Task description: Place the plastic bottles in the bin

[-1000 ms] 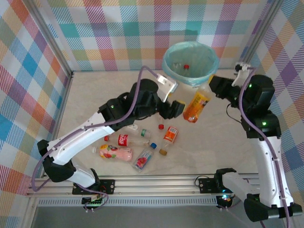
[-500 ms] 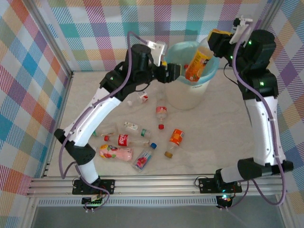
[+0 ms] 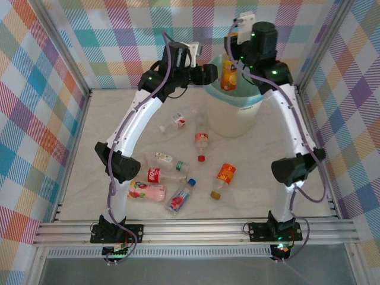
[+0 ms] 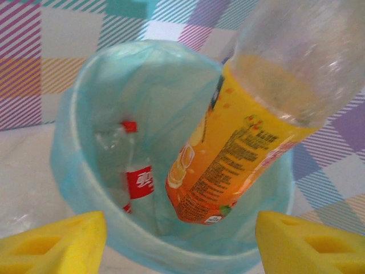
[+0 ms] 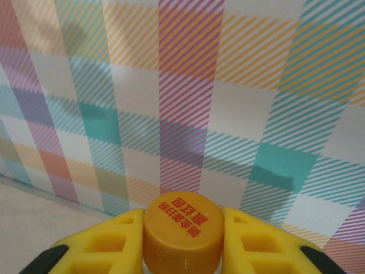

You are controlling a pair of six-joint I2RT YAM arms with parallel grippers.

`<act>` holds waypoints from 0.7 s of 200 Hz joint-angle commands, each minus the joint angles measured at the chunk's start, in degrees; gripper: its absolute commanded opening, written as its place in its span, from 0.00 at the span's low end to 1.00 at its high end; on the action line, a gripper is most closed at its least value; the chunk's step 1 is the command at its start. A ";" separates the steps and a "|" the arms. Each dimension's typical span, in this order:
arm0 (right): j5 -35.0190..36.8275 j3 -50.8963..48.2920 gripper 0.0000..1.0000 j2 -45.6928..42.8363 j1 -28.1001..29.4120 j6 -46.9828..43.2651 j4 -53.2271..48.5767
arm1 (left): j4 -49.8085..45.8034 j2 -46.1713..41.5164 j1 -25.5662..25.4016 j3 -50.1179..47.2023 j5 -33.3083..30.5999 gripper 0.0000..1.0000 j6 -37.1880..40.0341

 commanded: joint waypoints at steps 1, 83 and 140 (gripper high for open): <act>4.08 3.42 0.14 2.54 0.24 -4.00 -2.64 | -1.53 -0.63 0.38 0.97 0.71 0.70 -0.16; 7.14 -2.33 0.19 6.95 0.64 -4.17 -4.10 | -0.97 0.89 0.37 -2.70 2.54 0.69 -1.16; 7.59 -4.19 0.26 9.40 0.63 -4.23 -4.12 | -0.59 1.01 0.45 -4.73 2.72 0.69 -0.94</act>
